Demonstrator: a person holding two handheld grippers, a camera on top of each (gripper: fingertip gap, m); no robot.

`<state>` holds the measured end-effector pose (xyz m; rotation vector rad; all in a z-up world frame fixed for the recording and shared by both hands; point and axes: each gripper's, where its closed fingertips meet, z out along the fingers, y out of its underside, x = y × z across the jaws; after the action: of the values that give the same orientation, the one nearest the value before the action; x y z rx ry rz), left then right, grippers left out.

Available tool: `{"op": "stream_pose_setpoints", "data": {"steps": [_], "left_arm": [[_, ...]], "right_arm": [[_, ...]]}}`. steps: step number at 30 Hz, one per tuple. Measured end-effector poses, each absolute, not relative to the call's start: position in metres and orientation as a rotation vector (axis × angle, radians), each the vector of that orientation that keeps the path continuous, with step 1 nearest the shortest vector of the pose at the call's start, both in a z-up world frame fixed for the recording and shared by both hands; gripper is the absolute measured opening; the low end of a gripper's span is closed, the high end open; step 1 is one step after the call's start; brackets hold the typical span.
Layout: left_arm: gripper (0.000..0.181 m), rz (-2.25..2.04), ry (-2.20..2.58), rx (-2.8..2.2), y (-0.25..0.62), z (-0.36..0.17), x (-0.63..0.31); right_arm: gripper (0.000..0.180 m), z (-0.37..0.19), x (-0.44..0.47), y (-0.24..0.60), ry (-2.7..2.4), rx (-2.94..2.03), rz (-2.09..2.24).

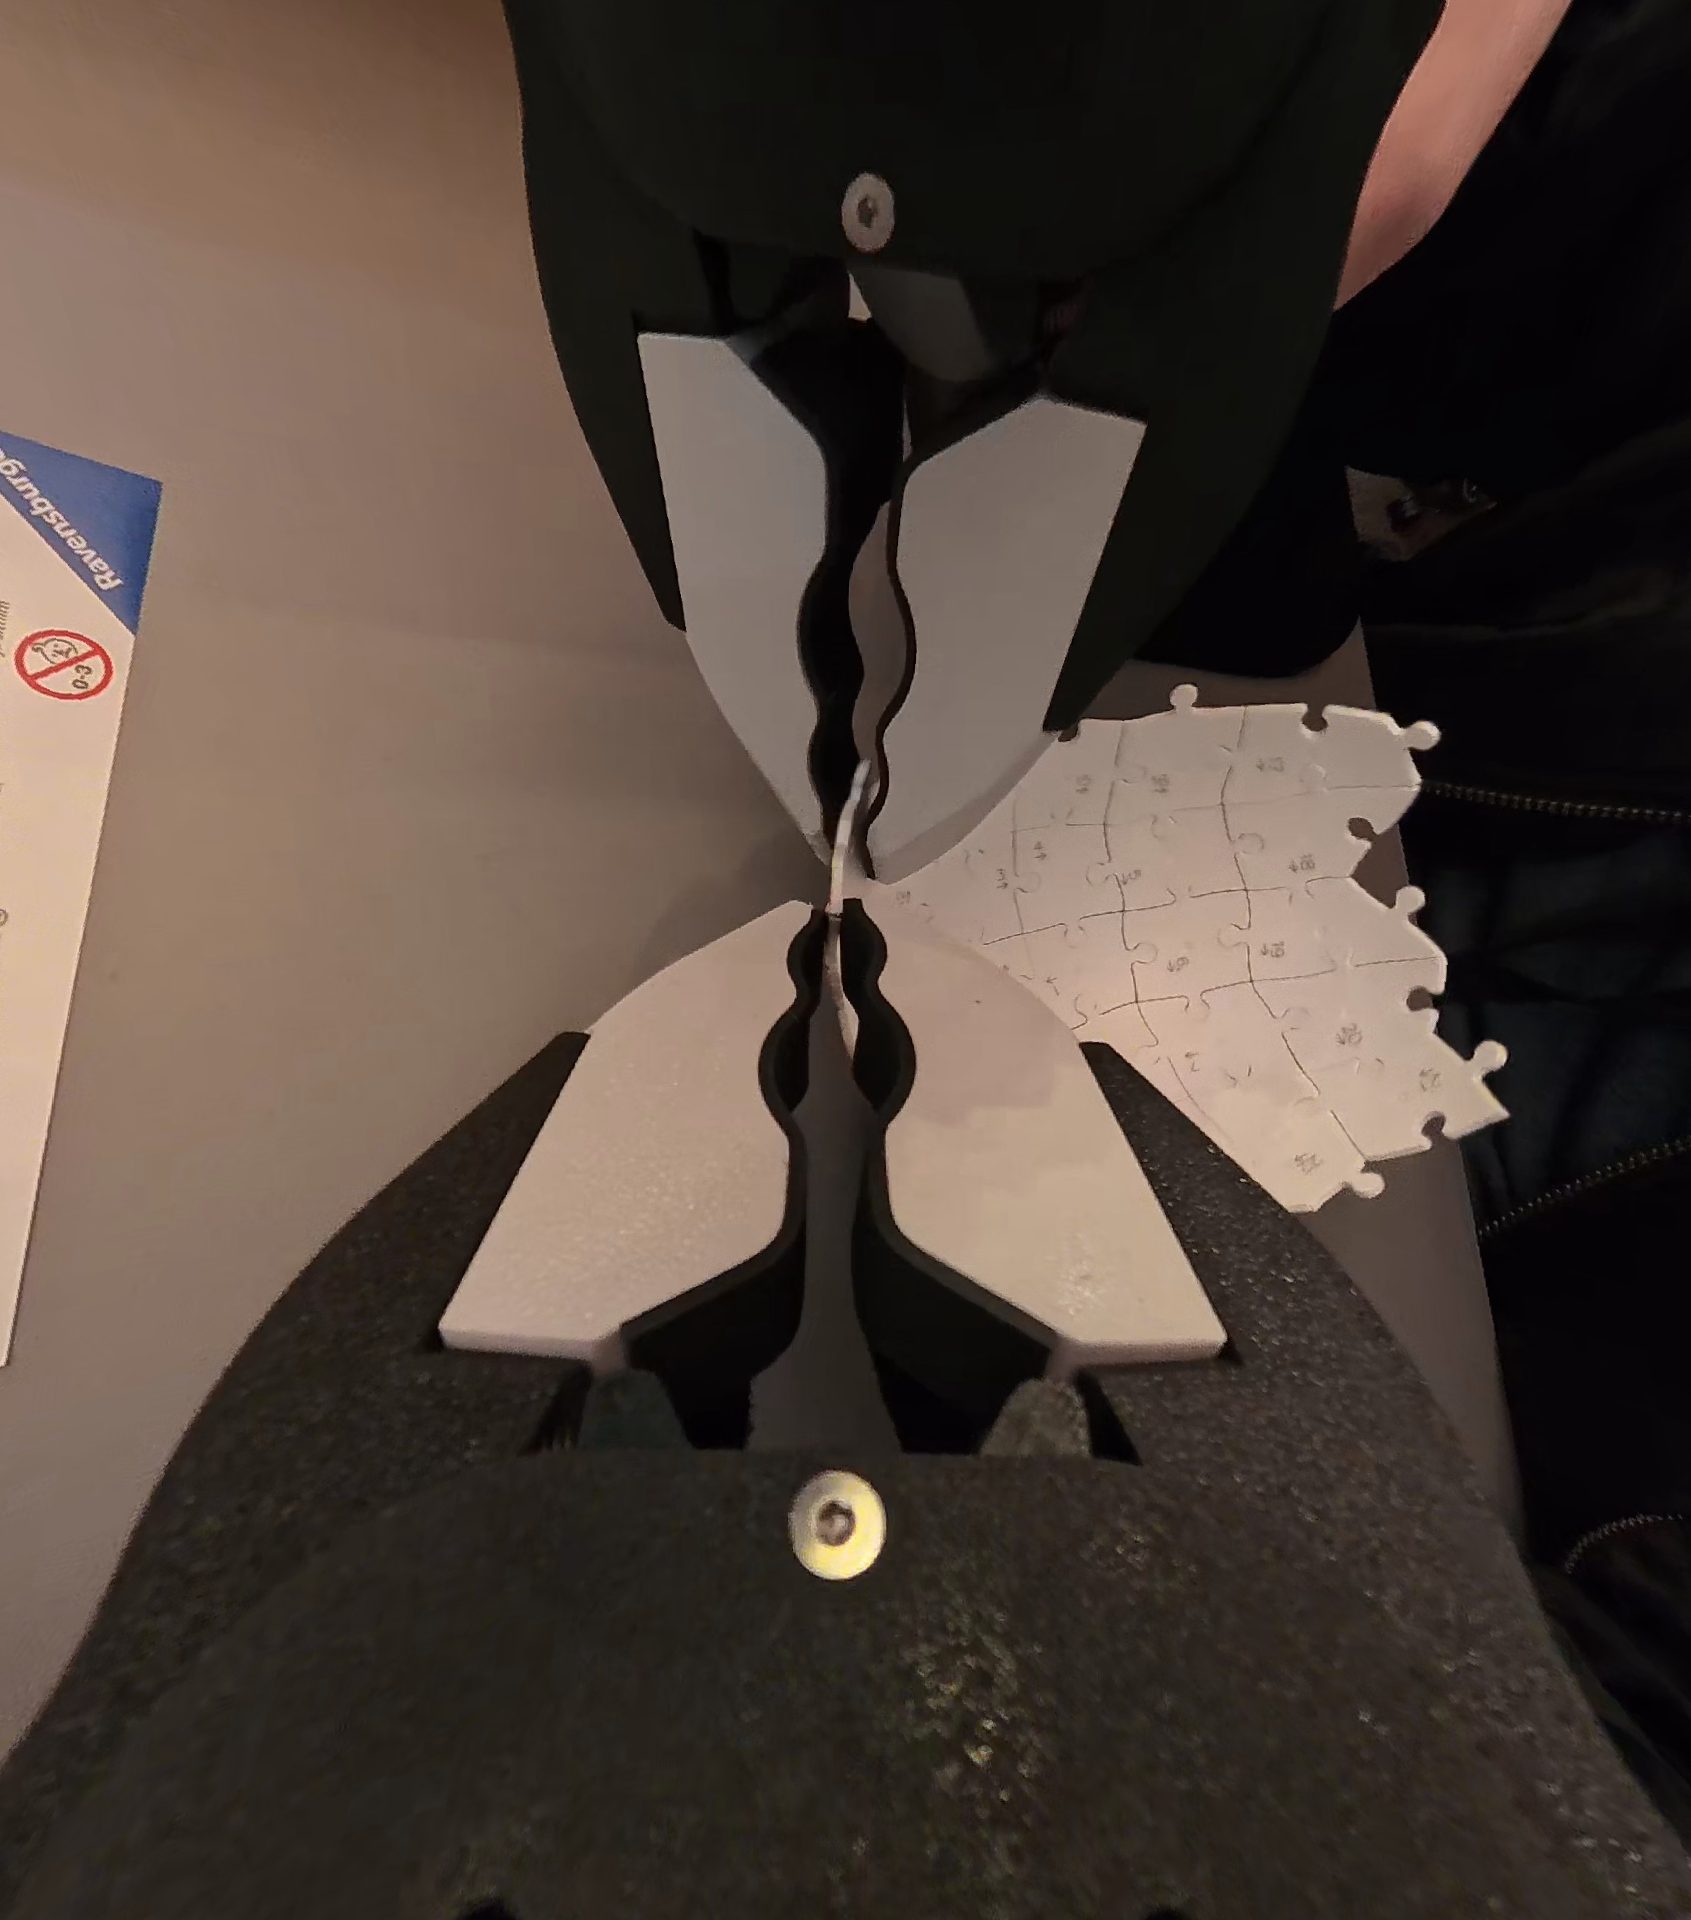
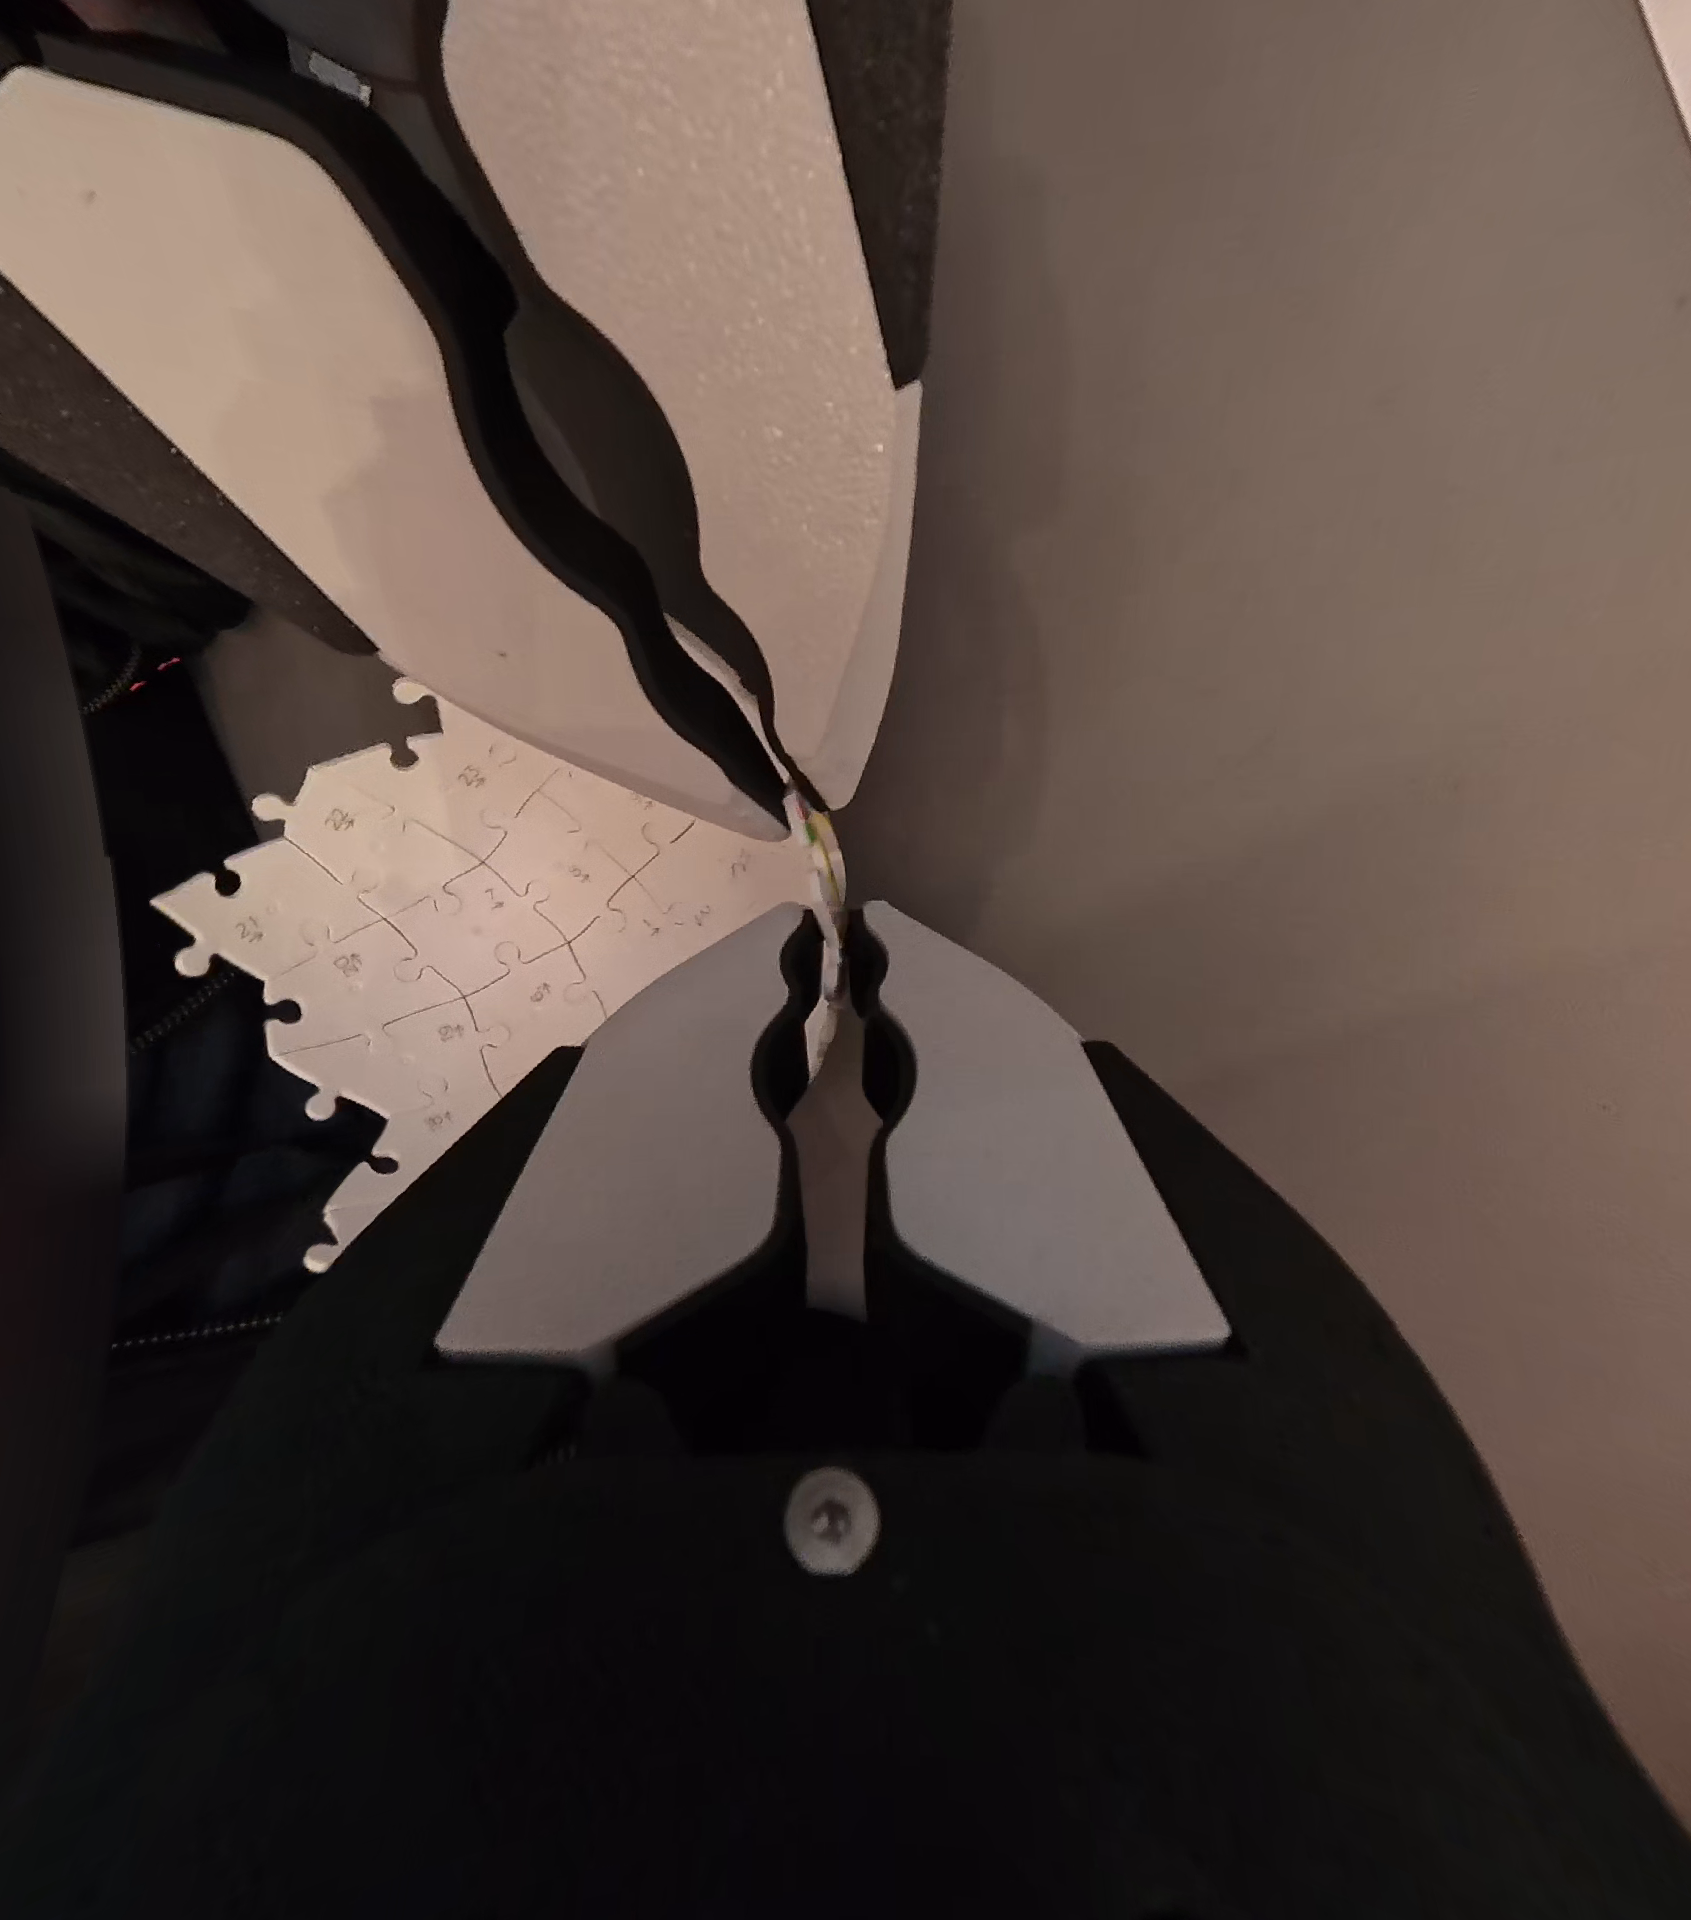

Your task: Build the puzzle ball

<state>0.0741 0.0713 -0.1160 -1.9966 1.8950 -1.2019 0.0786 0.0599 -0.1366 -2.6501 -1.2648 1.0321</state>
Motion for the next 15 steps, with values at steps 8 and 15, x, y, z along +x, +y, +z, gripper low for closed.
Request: {"op": "stream_pose_setpoints", "data": {"steps": [8, 15], "left_arm": [[0.004, -1.184, 1.893, -2.002, 0.0727, -0.1169, 0.0735], [0.004, -1.197, 1.908, -2.001, 0.0697, -0.1176, 0.0738]], "right_arm": [[0.004, -0.1371, 0.0782, 0.0608, -1.311, -2.618, 0.988], [0.005, -0.1366, 0.0803, 0.0579, -1.379, -2.602, 0.982]]}}
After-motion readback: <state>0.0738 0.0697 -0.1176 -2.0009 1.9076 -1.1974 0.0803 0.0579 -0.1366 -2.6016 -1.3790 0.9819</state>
